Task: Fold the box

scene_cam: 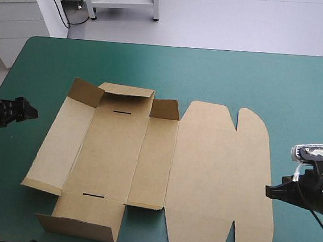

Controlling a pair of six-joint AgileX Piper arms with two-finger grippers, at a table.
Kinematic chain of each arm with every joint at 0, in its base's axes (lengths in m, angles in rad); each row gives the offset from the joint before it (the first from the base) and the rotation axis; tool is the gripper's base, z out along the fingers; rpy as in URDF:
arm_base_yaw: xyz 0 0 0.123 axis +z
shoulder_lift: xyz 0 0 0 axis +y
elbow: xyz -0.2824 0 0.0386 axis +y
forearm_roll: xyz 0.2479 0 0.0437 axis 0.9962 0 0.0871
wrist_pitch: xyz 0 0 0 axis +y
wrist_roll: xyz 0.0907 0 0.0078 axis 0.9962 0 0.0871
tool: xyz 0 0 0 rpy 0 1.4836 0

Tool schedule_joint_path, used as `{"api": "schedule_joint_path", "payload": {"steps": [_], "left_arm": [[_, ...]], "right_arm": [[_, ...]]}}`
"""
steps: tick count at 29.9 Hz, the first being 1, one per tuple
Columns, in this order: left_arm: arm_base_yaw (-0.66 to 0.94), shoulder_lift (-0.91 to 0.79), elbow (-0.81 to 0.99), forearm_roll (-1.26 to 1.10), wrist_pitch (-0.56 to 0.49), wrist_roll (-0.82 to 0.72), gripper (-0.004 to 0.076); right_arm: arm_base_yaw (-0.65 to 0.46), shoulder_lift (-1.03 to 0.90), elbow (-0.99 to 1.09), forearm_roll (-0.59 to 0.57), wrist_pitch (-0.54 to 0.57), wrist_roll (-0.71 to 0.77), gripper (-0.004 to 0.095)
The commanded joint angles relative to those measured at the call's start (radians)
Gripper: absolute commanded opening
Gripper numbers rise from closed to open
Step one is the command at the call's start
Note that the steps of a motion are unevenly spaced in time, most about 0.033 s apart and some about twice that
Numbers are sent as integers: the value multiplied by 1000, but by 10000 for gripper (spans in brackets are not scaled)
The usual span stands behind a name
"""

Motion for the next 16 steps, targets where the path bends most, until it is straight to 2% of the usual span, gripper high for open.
{"api": "schedule_joint_path", "payload": {"steps": [1, 16], "left_arm": [[-5, 7, 3, -36, -8, 25, 636], [-7, 161, 223, -93, 34, 237, 636]], "right_arm": [[-4, -5, -20, 34, -31, -12, -19], [-4, -5, -20, 48, -25, -32, -19]]}}
